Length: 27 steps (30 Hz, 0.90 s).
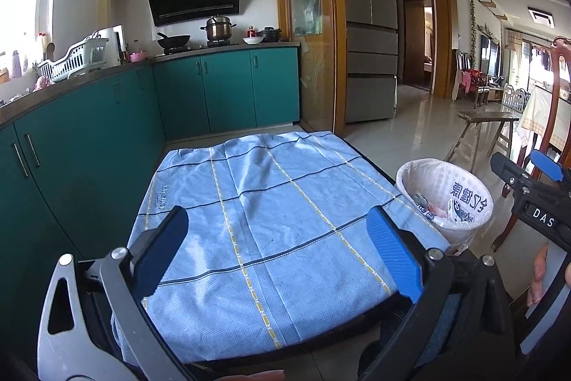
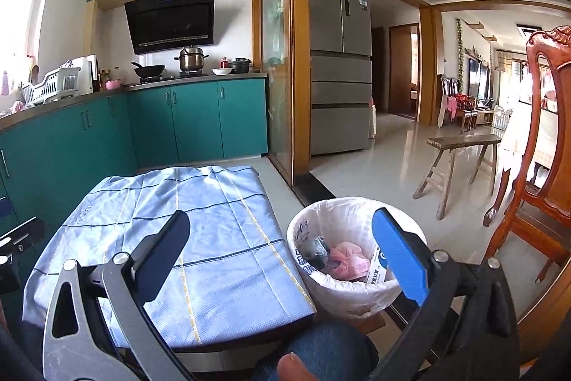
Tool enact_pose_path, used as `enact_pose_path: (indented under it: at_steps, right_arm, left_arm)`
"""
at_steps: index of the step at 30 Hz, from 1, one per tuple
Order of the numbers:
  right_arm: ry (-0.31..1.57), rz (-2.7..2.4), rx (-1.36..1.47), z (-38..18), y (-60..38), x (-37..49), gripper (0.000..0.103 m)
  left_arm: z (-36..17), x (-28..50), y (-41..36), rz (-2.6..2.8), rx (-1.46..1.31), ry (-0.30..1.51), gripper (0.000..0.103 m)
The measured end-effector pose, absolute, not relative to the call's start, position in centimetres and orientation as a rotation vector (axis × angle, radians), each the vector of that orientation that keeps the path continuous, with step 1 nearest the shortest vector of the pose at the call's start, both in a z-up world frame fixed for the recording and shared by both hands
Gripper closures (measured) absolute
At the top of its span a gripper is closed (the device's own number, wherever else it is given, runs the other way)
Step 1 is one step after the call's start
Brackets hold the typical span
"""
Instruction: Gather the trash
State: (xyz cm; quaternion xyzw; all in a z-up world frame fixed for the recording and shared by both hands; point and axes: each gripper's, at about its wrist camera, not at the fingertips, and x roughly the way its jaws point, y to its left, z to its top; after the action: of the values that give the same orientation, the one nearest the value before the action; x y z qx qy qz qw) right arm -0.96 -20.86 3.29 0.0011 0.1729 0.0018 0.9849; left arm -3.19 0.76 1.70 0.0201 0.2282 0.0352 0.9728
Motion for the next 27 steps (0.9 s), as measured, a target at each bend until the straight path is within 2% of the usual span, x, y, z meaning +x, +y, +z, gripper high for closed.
enact_pose_path:
  at_steps: [27]
  right_arm:
    - [0.346, -0.006, 0.008, 2.87, -21.67, -1.29, 0.003]
  left_arm:
    - [1.64, -2.91, -0.06, 0.072, 0.053, 0.479, 0.003]
